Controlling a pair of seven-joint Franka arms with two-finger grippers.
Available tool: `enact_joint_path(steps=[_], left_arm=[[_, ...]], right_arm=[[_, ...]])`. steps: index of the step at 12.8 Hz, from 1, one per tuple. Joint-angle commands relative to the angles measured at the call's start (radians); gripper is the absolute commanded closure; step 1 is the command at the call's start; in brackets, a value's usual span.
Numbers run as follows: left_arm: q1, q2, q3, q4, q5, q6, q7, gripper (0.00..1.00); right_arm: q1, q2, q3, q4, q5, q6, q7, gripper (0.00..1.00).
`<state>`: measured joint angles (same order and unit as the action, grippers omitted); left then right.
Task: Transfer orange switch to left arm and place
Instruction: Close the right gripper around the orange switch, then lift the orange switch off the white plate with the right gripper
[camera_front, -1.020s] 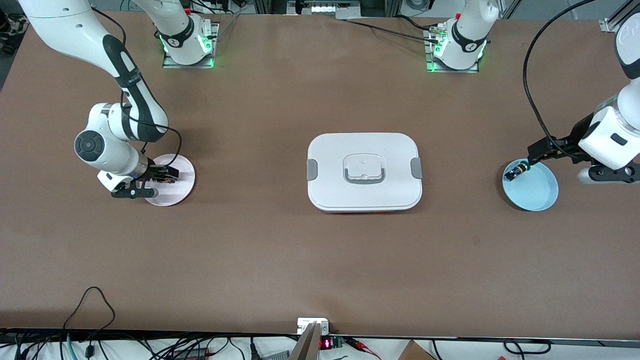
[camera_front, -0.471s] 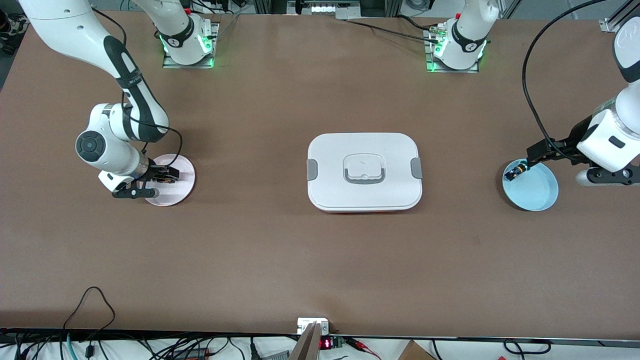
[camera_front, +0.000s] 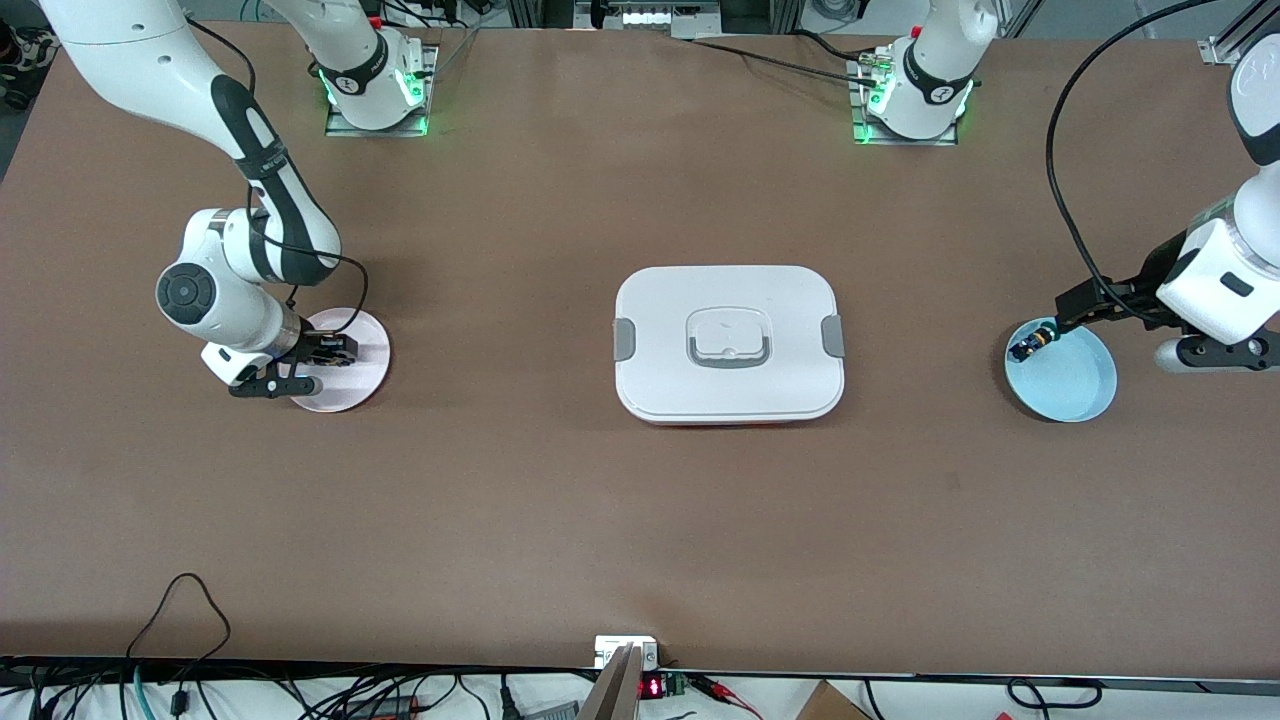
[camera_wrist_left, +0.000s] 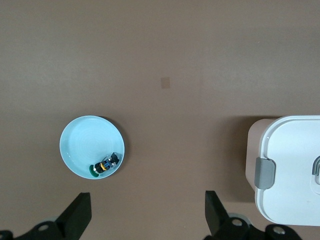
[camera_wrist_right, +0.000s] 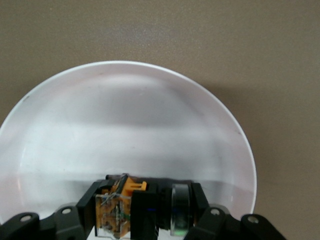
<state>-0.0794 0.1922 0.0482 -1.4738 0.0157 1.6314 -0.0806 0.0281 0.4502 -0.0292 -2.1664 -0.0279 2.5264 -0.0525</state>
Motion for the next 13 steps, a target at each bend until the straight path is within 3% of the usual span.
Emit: enact_joint_path(steps=[1, 5, 7, 13], left_arm=[[0.007, 0.010, -0.004, 0.033, -0.014, -0.019, 0.002, 0.00], [0.001, 0.006, -0.007, 0.035, -0.014, -0.053, 0.001, 0.00], [0.003, 0.007, -0.005, 0.035, -0.014, -0.054, 0.002, 0.00], [0.004, 0.007, -0.005, 0.035, -0.014, -0.053, 0.002, 0.00]], right_arm=[[-0.002, -0.011, 0.002, -0.006, -0.010, 0.006, -0.052, 0.32], [-0.005, -0.025, 0.003, 0.016, -0.010, -0.049, -0.133, 0.47], [-0.004, -0.034, 0.003, 0.048, -0.010, -0.116, -0.159, 0.68], [-0.004, -0.056, 0.031, 0.302, 0.069, -0.527, -0.180, 0.77]])
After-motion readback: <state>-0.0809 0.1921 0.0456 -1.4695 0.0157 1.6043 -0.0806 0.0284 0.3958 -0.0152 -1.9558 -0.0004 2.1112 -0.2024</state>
